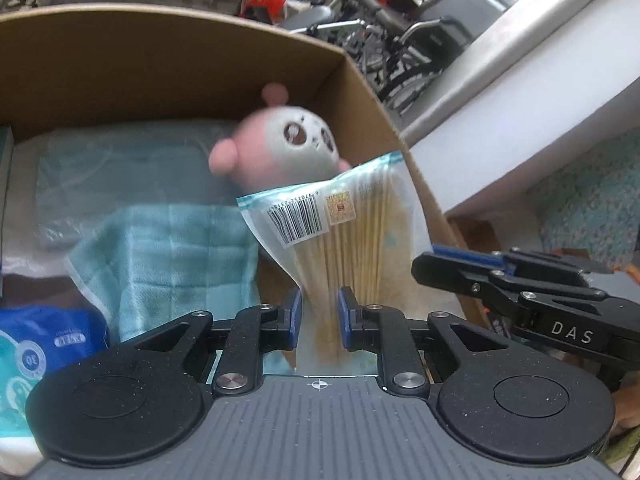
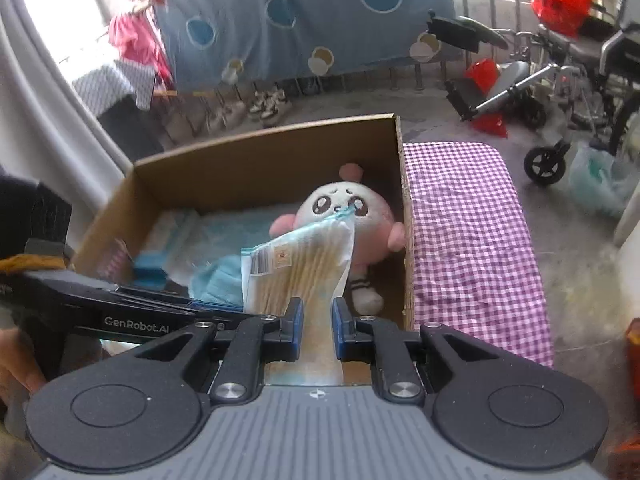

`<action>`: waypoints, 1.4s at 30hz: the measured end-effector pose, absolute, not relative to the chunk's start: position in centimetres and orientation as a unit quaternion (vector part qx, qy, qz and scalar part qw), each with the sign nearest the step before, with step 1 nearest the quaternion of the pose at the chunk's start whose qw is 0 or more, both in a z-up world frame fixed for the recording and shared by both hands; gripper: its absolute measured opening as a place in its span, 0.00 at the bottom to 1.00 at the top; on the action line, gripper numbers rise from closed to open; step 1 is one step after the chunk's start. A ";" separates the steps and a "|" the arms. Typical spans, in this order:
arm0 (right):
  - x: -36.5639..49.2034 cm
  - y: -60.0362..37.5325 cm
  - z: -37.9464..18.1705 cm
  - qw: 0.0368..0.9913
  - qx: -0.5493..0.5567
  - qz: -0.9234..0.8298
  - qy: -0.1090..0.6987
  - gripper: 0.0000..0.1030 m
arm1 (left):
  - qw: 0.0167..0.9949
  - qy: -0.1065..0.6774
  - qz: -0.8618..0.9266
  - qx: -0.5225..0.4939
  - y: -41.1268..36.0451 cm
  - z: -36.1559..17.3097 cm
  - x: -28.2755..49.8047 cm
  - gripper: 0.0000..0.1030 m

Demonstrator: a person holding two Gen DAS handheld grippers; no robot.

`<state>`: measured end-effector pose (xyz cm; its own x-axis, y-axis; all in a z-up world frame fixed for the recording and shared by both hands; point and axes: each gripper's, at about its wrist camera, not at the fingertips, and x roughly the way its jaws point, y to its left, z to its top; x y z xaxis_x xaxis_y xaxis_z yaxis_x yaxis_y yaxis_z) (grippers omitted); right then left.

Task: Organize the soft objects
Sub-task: 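Carry the swab bag with the left gripper into the box, then open the left gripper to release the swab bag in the box, then move the right gripper to the gold tissue pack and grasp it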

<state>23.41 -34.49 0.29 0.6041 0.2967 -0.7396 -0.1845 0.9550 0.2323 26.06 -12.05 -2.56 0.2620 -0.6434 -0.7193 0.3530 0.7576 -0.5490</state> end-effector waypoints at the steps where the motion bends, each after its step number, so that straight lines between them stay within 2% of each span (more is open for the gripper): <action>1: 23.5 -34.3 0.3 0.892 0.061 0.135 0.427 0.17 | 0.779 0.522 -0.317 -0.141 -12.1 -2.8 26.1 0.17; 8: 24.4 -34.2 -0.4 0.881 0.031 0.118 0.458 0.20 | 0.760 0.560 -0.302 -0.134 -12.9 -4.0 26.3 0.22; 9: 24.4 -34.3 -0.4 0.880 0.030 0.115 0.460 0.21 | 0.761 0.559 -0.302 -0.131 -13.1 -4.1 26.3 0.25; 12: 24.1 -34.6 -0.1 0.883 0.033 0.112 0.454 0.21 | 0.766 0.549 -0.308 -0.129 -13.0 -3.9 25.9 0.44; 16: 23.5 -34.9 0.7 0.889 0.033 0.100 0.446 0.22 | 0.784 0.521 -0.310 -0.134 -12.1 -2.8 25.1 0.61; 24: 21.0 -34.8 3.7 0.908 0.045 0.094 0.405 0.23 | 0.830 0.438 -0.311 -0.151 -8.8 1.5 22.1 0.83; 26: 19.7 -34.6 4.7 0.916 0.059 0.098 0.385 0.35 | 0.845 0.404 -0.314 -0.151 -7.6 3.0 20.5 0.88; 27: 18.8 -34.6 5.2 0.920 0.068 0.100 0.372 0.51 | 0.851 0.391 -0.317 -0.149 -7.4 3.6 19.9 0.92; 28: 17.8 -34.5 5.7 0.926 0.075 0.103 0.355 0.59 | 0.857 0.376 -0.320 -0.146 -7.0 4.4 19.0 0.96; 32: 14.2 -34.7 7.5 0.939 0.102 0.102 0.314 0.60 | 0.868 0.337 -0.339 -0.135 -4.7 6.4 15.5 0.99; 35: 11.5 -35.1 7.9 0.939 0.135 0.102 0.298 0.66 | 0.867 0.327 -0.353 -0.128 -3.1 6.8 13.2 1.00; 42: 6.8 -36.0 5.0 0.926 0.211 0.088 0.300 0.69 | 0.870 0.340 -0.344 -0.091 -1.1 4.9 9.0 1.00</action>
